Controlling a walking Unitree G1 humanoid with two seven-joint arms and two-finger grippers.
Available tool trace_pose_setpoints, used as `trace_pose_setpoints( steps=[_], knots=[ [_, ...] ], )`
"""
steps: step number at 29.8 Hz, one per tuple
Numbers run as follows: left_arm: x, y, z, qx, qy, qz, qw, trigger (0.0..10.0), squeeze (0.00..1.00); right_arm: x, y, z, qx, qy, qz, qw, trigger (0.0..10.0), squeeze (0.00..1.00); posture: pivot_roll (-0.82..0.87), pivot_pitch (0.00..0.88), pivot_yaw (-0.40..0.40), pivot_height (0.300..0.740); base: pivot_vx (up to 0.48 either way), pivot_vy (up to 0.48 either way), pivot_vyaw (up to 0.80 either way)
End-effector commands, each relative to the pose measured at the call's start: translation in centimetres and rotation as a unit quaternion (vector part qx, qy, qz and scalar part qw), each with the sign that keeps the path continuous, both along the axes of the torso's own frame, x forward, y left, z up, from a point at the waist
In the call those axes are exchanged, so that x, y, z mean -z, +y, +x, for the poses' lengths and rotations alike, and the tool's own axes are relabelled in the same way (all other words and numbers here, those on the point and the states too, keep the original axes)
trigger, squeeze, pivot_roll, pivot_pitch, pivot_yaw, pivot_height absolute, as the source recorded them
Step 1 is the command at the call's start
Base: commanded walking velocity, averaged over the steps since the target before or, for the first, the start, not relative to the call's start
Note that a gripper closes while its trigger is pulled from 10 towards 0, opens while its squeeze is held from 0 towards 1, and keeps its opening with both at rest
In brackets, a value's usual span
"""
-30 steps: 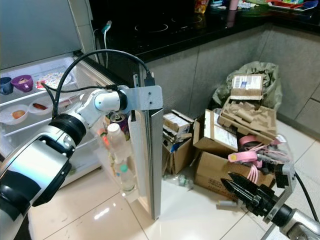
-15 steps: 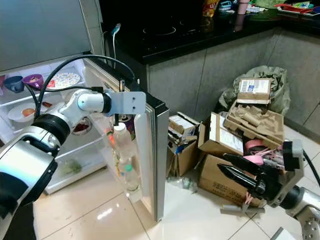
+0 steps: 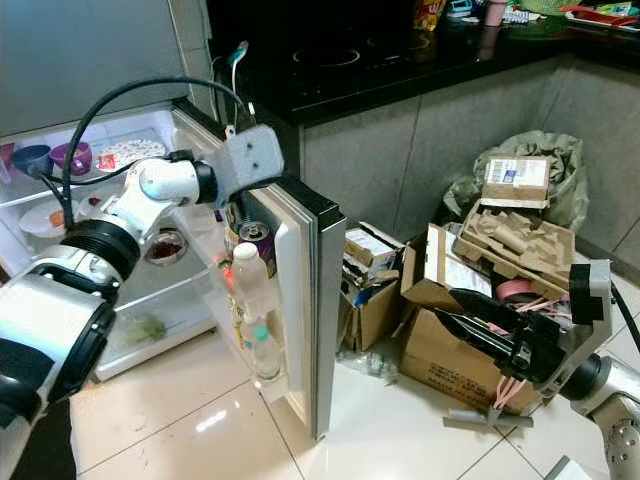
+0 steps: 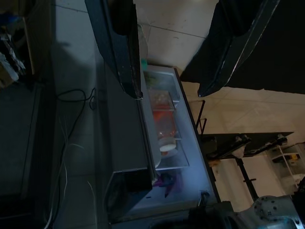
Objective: Restocking fridge
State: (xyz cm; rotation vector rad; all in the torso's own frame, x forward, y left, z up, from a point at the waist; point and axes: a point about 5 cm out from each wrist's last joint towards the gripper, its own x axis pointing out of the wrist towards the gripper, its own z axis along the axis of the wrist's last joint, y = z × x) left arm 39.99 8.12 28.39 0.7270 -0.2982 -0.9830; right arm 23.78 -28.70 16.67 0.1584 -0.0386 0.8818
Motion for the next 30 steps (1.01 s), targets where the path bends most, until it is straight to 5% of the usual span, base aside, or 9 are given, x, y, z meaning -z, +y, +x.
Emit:
trace_pose_setpoints(
  steps=[1, 7, 14, 30],
  knots=[
    [-1.4, -0.5, 0.0, 0.000, -0.012, -0.019, 1.000, 10.0, 0.00, 0.4, -0.1, -0.2, 0.002, 0.007, -0.008, 1.000, 10.0, 0.00, -0.08, 0.000, 0.019, 0.732, 0.000, 0.000, 0.00],
    [-1.5, -0.7, 0.7, -0.068, -0.026, -0.041, 0.996, 10.0, 0.00, 0.4, 0.5, -0.2, -0.008, 0.001, -0.004, 1.000, 10.0, 0.00, -0.09, 0.000, 0.038, 0.732, 0.000, 0.000, 0.00],
    [-0.2, -1.1, 1.2, -0.118, -0.015, -0.014, 0.993, 10.0, 0.00, 0.1, 1.1, -1.2, -0.021, -0.010, -0.006, 1.000, 10.0, 0.00, -0.13, 0.000, 0.079, 0.732, 0.000, 0.000, 0.00],
    [0.6, -2.9, 1.2, -0.148, -0.052, 0.051, 0.986, 10.0, 0.00, -0.3, 2.1, -4.5, -0.037, 0.006, -0.015, 0.999, 10.0, 0.00, -0.18, 0.005, 0.115, 0.732, 0.000, 0.000, 0.00]
  ],
)
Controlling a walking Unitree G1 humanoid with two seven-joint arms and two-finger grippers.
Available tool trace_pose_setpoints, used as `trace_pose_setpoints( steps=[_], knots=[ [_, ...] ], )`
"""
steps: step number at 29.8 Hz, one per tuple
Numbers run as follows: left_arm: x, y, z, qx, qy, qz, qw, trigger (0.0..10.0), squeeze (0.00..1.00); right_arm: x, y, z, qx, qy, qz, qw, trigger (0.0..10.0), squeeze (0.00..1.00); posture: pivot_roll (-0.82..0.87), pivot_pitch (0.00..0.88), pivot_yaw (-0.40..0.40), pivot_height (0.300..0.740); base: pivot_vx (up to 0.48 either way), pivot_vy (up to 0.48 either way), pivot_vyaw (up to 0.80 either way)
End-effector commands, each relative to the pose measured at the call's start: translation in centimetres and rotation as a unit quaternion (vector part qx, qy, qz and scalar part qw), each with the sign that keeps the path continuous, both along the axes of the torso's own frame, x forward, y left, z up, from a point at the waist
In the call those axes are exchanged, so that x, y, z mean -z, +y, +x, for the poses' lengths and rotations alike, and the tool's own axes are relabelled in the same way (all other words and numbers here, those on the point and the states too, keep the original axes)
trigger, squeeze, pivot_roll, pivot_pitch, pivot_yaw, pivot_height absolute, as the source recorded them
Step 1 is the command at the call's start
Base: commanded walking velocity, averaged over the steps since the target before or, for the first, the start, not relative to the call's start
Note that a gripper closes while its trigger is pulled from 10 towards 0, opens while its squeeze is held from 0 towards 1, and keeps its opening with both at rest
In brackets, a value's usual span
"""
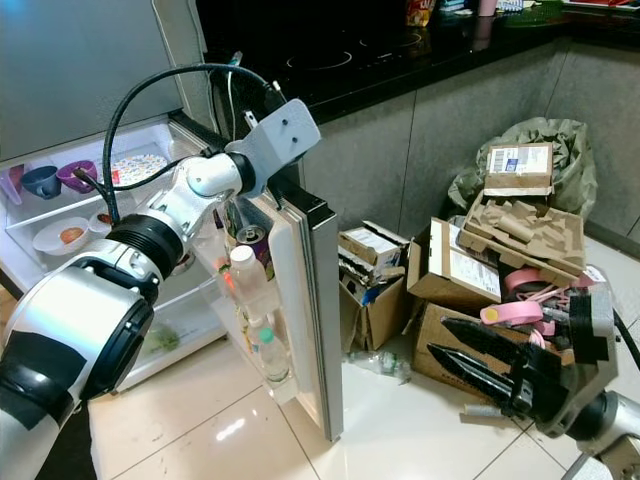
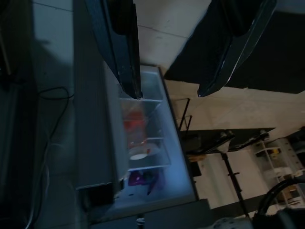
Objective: Restocking fridge
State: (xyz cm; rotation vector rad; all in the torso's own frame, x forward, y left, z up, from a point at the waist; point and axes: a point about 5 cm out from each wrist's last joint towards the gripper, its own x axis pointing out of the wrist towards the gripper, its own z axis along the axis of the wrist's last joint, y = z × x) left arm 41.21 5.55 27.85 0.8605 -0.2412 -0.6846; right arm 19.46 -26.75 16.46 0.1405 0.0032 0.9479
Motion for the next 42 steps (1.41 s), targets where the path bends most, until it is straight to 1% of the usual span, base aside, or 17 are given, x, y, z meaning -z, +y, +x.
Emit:
trace_pose_setpoints(
  steps=[1, 3, 6, 8, 12, 14, 17, 20, 21, 22, 23, 29, 34, 36, 40, 41, 42],
  knots=[
    [0.1, -0.3, 0.0, -0.005, 0.001, 0.019, 1.000, 10.0, 0.00, -0.5, 0.2, -0.3, -0.004, -0.004, 0.001, 1.000, 10.0, 0.00, -0.18, 0.005, 0.115, 0.732, 0.000, 0.000, 0.00],
    [0.3, 0.1, 0.2, -0.024, -0.002, 0.027, 0.999, 10.0, 0.00, -0.6, 0.3, -0.7, -0.004, 0.001, 0.001, 1.000, 10.0, 0.00, -0.19, 0.027, 0.113, 0.732, 0.000, 0.000, 0.00],
    [0.4, 0.4, 0.3, -0.033, -0.002, 0.031, 0.999, 10.0, 0.00, -0.7, 0.3, -1.0, -0.005, 0.004, 0.000, 1.000, 10.0, 0.00, -0.19, 0.038, 0.109, 0.732, 0.000, 0.000, 0.00],
    [0.9, 1.4, 0.6, -0.057, 0.005, 0.034, 0.998, 10.0, 0.00, -0.9, 0.4, -1.3, -0.009, 0.007, -0.003, 1.000, 10.0, 0.00, -0.20, 0.045, 0.103, 0.732, 0.000, 0.000, 0.00],
    [1.6, 2.2, 0.7, -0.077, 0.010, 0.043, 0.996, 10.0, 0.00, -1.3, 0.4, -1.4, -0.010, 0.008, -0.006, 1.000, 10.0, 0.00, -0.20, 0.051, 0.101, 0.732, 0.000, 0.000, 0.00],
    [2.3, 2.7, 0.7, -0.084, 0.021, 0.058, 0.995, 10.0, 0.00, -1.5, 0.4, -1.5, -0.011, 0.008, -0.009, 1.000, 10.0, 0.00, -0.21, 0.054, 0.099, 0.732, 0.000, 0.000, 0.00],
    [4.1, 3.6, 0.6, -0.089, 0.056, 0.099, 0.990, 10.0, 0.00, -1.8, 0.5, -1.4, -0.010, 0.007, -0.012, 1.000, 10.0, 0.00, -0.22, 0.050, 0.102, 0.732, 0.000, 0.000, 0.00],
    [4.6, 3.9, 0.6, -0.092, 0.063, 0.113, 0.987, 10.0, 0.00, -1.9, 0.6, -1.3, -0.009, 0.007, -0.014, 1.000, 10.0, 0.00, -0.22, 0.050, 0.102, 0.732, 0.000, 0.000, 0.00],
    [5.8, 4.6, 0.3, -0.080, 0.103, 0.162, 0.978, 10.0, 0.00, -1.7, 0.6, -1.3, -0.005, 0.011, -0.018, 1.000, 10.0, 0.00, -0.22, 0.042, 0.099, 0.732, 0.000, 0.000, 0.00],
    [5.8, 4.6, 0.3, -0.080, 0.103, 0.162, 0.978, 10.0, 0.00, -1.7, 0.6, -1.3, -0.005, 0.011, -0.018, 1.000, 10.0, 0.00, -0.22, 0.042, 0.099, 0.732, 0.000, 0.000, 0.00],
    [6.5, 5.1, 0.1, -0.069, 0.132, 0.194, 0.970, 10.0, 0.00, -1.6, 0.6, -1.3, -0.003, 0.013, -0.020, 1.000, 10.0, 0.00, -0.22, 0.042, 0.099, 0.732, 0.000, 0.000, 0.00],
    [6.2, 6.3, 0.1, -0.072, 0.148, 0.246, 0.955, 10.0, 0.00, -1.9, 0.8, -1.2, -0.003, 0.008, -0.018, 1.000, 10.0, 0.00, -0.21, 0.027, 0.100, 0.732, 0.000, 0.000, 0.00],
    [6.0, 6.9, 0.1, -0.068, 0.165, 0.262, 0.948, 10.0, 0.00, -1.9, 0.9, -1.0, 0.000, 0.005, -0.019, 1.000, 10.0, 0.00, -0.21, 0.020, 0.099, 0.732, 0.000, 0.000, 0.00],
    [6.0, 7.5, -0.1, -0.060, 0.185, 0.285, 0.939, 10.0, 0.00, -2.0, 0.9, -0.9, 0.001, 0.003, -0.021, 1.000, 10.0, 0.00, -0.21, 0.016, 0.099, 0.732, 0.000, 0.000, 0.00],
    [5.9, 7.8, -0.2, -0.053, 0.196, 0.298, 0.933, 10.0, 0.00, -2.1, 0.9, -0.8, 0.003, 0.002, -0.023, 1.000, 10.0, 0.00, -0.21, 0.016, 0.100, 0.732, 0.000, 0.000, 0.00],
    [5.9, 8.0, -0.2, -0.050, 0.202, 0.305, 0.929, 10.0, 0.00, -2.1, 0.9, -0.7, 0.004, 0.001, -0.023, 1.000, 10.0, 0.00, -0.21, 0.015, 0.097, 0.732, 0.000, 0.000, 0.00],
    [5.9, 8.4, -0.3, -0.044, 0.212, 0.321, 0.922, 10.0, 0.00, -2.1, 0.9, -0.7, 0.005, 0.001, -0.024, 1.000, 10.0, 0.00, -0.21, 0.015, 0.096, 0.732, 0.000, 0.000, 0.00]
  ],
)
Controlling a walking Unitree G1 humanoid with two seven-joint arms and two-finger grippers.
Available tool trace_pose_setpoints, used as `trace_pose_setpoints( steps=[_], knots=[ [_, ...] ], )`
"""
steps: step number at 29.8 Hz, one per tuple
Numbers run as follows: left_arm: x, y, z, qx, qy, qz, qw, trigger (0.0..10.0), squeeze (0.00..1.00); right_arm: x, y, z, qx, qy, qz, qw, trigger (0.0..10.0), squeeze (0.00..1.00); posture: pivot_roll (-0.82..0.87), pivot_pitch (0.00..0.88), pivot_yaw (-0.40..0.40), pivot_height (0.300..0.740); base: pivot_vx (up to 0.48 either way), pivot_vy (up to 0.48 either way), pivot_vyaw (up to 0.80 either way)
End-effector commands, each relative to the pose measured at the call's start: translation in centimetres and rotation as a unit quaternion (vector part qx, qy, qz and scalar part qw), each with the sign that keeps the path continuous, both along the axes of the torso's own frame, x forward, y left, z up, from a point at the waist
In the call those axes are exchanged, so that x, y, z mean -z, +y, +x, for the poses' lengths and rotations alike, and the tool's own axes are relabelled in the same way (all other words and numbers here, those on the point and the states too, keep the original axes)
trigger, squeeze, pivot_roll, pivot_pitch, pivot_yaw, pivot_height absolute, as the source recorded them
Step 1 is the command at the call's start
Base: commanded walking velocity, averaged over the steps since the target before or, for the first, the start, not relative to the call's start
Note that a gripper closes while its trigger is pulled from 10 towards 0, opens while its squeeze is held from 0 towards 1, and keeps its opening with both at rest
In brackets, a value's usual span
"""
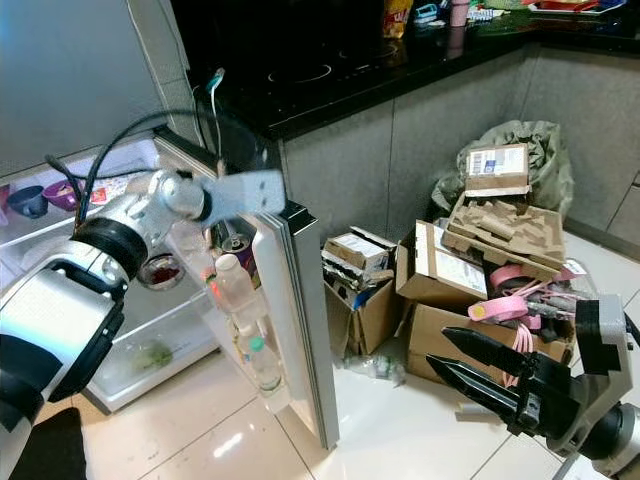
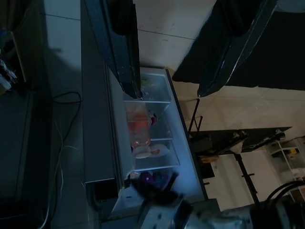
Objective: Restocking fridge
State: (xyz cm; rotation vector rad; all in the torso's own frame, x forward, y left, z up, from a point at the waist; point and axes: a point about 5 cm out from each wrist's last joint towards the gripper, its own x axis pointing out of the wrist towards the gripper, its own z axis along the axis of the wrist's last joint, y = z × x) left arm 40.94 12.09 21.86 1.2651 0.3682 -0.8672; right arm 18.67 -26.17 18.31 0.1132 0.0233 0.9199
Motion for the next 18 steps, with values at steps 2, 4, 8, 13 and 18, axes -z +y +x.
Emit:
trace_pose_setpoints(
  steps=[2, 4, 8, 13, 18],
  knots=[
    [-0.1, 2.1, -0.2, -0.005, 0.027, 0.047, 0.998, 10.0, 0.00, -0.2, 0.3, 0.1, -0.008, -0.002, -0.009, 1.000, 10.0, 0.00, -0.21, 0.015, 0.097, 0.732, 0.000, 0.000, 0.00],
    [-0.5, 2.6, -0.4, 0.009, 0.049, 0.072, 0.996, 10.0, 0.00, -0.3, 0.3, 0.2, -0.007, -0.002, -0.010, 1.000, 10.0, 0.00, -0.21, 0.015, 0.097, 0.732, 0.000, 0.000, 0.00],
    [-1.8, 2.7, -0.4, 0.025, 0.057, 0.081, 0.995, 10.0, 0.00, -0.3, 0.3, 0.4, -0.005, -0.004, -0.010, 1.000, 10.0, 0.00, -0.21, 0.011, 0.098, 0.732, 0.000, 0.000, 0.00],
    [-4.9, 0.7, -0.7, 0.069, 0.086, -0.036, 0.993, 10.0, 0.83, -0.2, 0.3, 0.6, -0.003, -0.006, -0.011, 1.000, 10.0, 0.00, -0.20, 0.003, 0.096, 0.732, 0.000, 0.000, 0.00],
    [-8.3, -0.8, -1.6, 0.138, 0.148, -0.158, 0.967, 10.0, 1.00, -0.3, 0.4, 0.9, -0.002, -0.009, -0.010, 1.000, 10.0, 0.00, -0.20, 0.000, 0.096, 0.732, 0.000, 0.000, 0.00]
  ],
)
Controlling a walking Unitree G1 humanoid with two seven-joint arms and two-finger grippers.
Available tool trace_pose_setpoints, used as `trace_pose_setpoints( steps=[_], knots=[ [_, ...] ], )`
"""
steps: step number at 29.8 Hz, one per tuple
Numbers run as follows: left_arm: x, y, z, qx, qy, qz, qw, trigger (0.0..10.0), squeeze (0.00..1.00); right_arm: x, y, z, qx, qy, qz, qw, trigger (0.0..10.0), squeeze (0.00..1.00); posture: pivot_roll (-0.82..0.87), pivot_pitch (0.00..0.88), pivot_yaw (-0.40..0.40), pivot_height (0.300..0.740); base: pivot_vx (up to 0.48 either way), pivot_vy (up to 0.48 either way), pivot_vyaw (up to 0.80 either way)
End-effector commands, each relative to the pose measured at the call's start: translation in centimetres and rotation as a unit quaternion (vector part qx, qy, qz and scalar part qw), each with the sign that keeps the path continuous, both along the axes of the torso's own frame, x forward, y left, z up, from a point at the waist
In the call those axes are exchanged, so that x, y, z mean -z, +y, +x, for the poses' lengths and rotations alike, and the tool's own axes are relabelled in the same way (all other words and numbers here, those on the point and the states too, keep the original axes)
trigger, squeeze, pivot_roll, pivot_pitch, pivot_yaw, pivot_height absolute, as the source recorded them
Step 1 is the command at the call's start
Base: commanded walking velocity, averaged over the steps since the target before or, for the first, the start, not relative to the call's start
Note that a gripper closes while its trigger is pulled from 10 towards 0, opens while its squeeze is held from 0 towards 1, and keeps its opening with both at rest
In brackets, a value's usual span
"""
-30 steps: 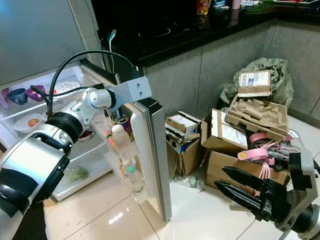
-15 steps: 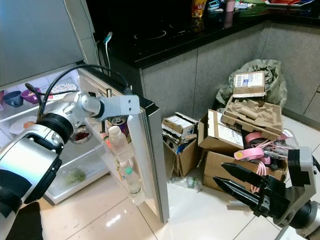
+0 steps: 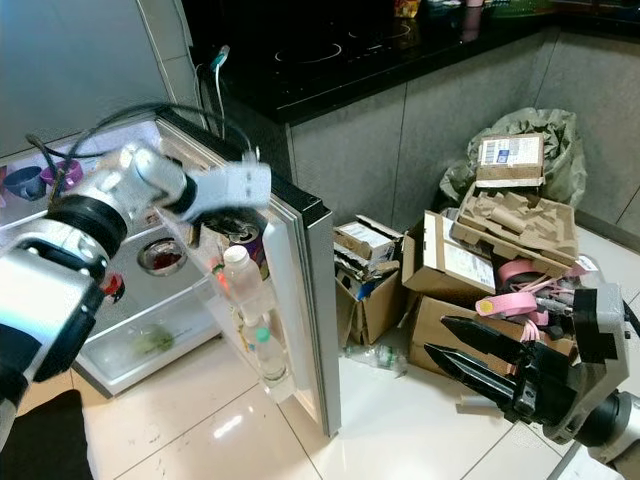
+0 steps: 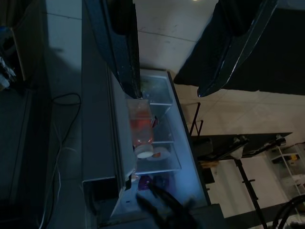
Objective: Restocking fridge
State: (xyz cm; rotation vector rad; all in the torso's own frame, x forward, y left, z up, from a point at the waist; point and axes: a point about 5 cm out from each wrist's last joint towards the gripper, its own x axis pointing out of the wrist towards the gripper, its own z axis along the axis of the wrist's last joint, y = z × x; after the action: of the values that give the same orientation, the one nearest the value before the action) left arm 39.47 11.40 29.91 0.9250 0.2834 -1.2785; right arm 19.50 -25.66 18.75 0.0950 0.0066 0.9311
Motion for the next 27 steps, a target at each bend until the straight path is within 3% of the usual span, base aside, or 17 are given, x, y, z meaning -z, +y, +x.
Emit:
trace_pose_setpoints(
  steps=[1, 2, 3, 5, 8, 13, 15, 17, 18, 20, 21, 22, 25, 26, 27],
  knots=[
    [-1.4, -0.6, -0.4, 0.026, 0.018, -0.049, 0.998, 10.0, 1.00, 0.2, -0.1, 0.1, 0.004, 0.002, -0.007, 1.000, 10.0, 0.00, -0.19, 0.000, 0.095, 0.732, 0.000, 0.000, 0.00],
    [-2.5, -1.0, -0.5, 0.038, 0.023, -0.086, 0.995, 10.0, 1.00, 0.2, -0.1, 0.1, 0.005, 0.001, -0.006, 1.000, 10.0, 0.00, -0.19, 0.000, 0.098, 0.732, 0.000, 0.000, 0.00],
    [-2.5, -1.0, -0.5, 0.038, 0.023, -0.086, 0.995, 10.0, 1.00, 0.2, -0.1, 0.1, 0.005, 0.001, -0.006, 1.000, 10.0, 0.00, -0.19, 0.000, 0.098, 0.732, 0.000, 0.000, 0.00],
    [-3.8, -1.3, -0.9, 0.057, 0.041, -0.140, 0.988, 10.0, 1.00, 0.2, 0.0, 0.2, 0.006, 0.000, -0.006, 1.000, 10.0, 0.00, -0.20, 0.000, 0.101, 0.732, 0.000, 0.000, 0.00],
    [-3.9, -1.4, -0.9, 0.056, 0.047, -0.155, 0.985, 10.0, 1.00, 0.3, -0.1, 0.2, 0.007, 0.000, -0.005, 1.000, 10.0, 0.00, -0.19, 0.000, 0.102, 0.732, 0.000, 0.000, 0.00],
    [-2.6, -1.8, -0.1, -0.001, 0.021, -0.164, 0.986, 10.0, 1.00, 0.4, -0.2, 0.1, 0.015, 0.000, -0.006, 1.000, 10.0, 0.00, -0.20, 0.000, 0.105, 0.732, 0.000, 0.000, 0.00],
    [-2.3, -1.9, 0.2, -0.024, 0.010, -0.172, 0.985, 10.0, 1.00, 0.5, -0.2, 0.2, 0.016, 0.000, -0.006, 1.000, 10.0, 0.00, -0.20, 0.000, 0.106, 0.732, 0.000, 0.000, 0.00],
    [-1.4, -2.0, 0.9, -0.082, -0.006, -0.188, 0.979, 10.0, 1.00, 0.6, -0.1, 0.2, 0.017, 0.001, -0.006, 1.000, 10.0, 0.00, -0.20, 0.000, 0.106, 0.732, 0.000, 0.000, 0.00],
    [-1.4, -2.0, 0.9, -0.082, -0.006, -0.188, 0.979, 10.0, 1.00, 0.6, -0.1, 0.2, 0.017, 0.001, -0.006, 1.000, 10.0, 0.00, -0.20, 0.000, 0.106, 0.732, 0.000, 0.000, 0.00],
    [-0.7, -2.3, 1.4, -0.137, -0.019, -0.214, 0.967, 10.0, 1.00, 0.7, -0.2, 0.2, 0.020, 0.001, -0.007, 1.000, 10.0, 0.00, -0.19, 0.000, 0.106, 0.732, 0.000, 0.000, 0.00],
    [-0.7, -2.3, 1.4, -0.137, -0.019, -0.214, 0.967, 10.0, 1.00, 0.7, -0.2, 0.2, 0.020, 0.001, -0.007, 1.000, 10.0, 0.00, -0.19, 0.000, 0.106, 0.732, 0.000, 0.000, 0.00],
    [0.0, -2.4, 1.7, -0.174, -0.019, -0.229, 0.958, 10.0, 1.00, 0.7, -0.2, 0.2, 0.022, 0.002, -0.007, 1.000, 10.0, 0.00, -0.19, 0.000, 0.105, 0.732, 0.000, 0.000, 0.00],
    [1.8, -2.7, 2.1, -0.235, -0.020, -0.234, 0.943, 10.0, 1.00, 0.7, -0.2, 0.3, 0.025, 0.002, -0.008, 1.000, 10.0, 0.00, -0.20, 0.000, 0.109, 0.732, 0.000, 0.000, 0.00],
    [2.1, -2.8, 2.1, -0.243, -0.015, -0.238, 0.940, 10.0, 0.94, 0.7, -0.2, 0.3, 0.025, 0.002, -0.008, 1.000, 10.0, 0.00, -0.20, 0.000, 0.110, 0.732, 0.000, 0.000, 0.00],
    [2.3, -3.1, 2.1, -0.247, -0.004, -0.249, 0.937, 10.0, 0.00, 0.7, -0.2, 0.3, 0.025, 0.002, -0.008, 1.000, 10.0, 0.00, -0.20, 0.000, 0.107, 0.732, 0.000, 0.000, 0.00]
  ],
)
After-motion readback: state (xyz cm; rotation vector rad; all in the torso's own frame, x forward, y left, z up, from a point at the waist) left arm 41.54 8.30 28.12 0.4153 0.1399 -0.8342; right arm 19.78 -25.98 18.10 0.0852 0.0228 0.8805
